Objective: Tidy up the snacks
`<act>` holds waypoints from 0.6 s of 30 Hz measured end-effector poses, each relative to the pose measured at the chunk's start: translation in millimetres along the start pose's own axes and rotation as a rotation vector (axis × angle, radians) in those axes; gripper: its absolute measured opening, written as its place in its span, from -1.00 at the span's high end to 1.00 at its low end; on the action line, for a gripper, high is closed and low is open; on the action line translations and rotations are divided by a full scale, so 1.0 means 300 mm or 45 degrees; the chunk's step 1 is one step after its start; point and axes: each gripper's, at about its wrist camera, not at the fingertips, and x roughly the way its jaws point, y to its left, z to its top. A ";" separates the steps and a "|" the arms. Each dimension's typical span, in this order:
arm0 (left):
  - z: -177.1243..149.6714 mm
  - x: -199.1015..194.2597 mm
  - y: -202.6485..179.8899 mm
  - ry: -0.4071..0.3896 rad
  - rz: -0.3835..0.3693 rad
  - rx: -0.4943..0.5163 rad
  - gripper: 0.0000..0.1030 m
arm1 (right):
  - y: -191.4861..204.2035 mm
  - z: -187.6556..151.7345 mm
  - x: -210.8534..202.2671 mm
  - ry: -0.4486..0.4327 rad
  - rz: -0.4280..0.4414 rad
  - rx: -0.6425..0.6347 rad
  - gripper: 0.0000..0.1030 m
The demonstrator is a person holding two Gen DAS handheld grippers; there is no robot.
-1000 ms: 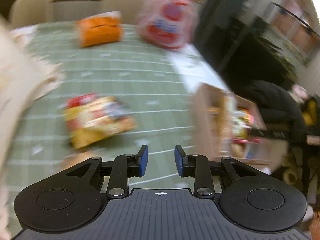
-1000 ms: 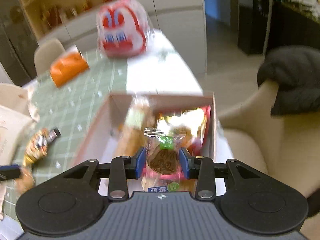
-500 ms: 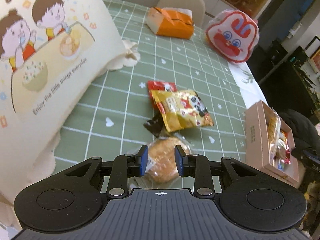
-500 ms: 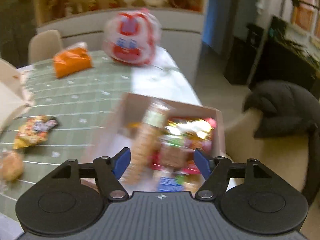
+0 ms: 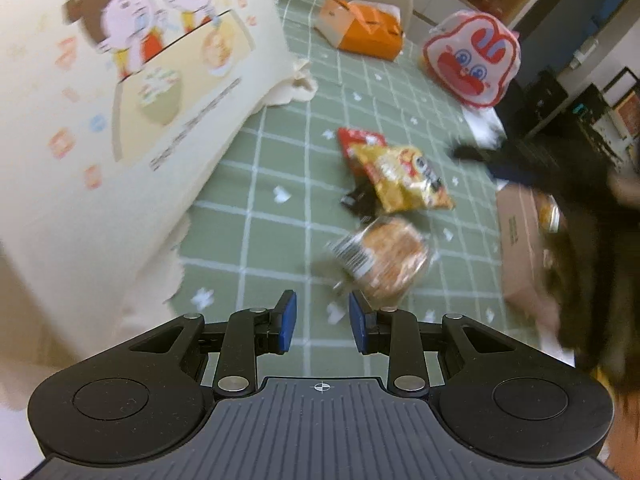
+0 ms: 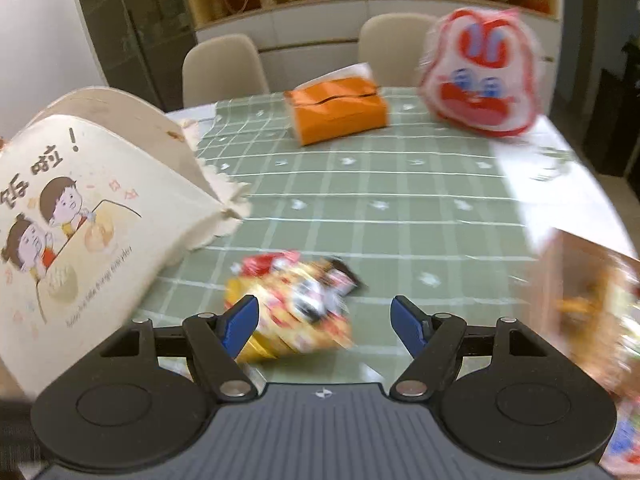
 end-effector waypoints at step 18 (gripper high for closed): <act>0.061 0.093 0.031 0.092 -0.126 -0.021 0.37 | 0.096 -0.148 0.148 0.246 -0.115 -0.424 -0.35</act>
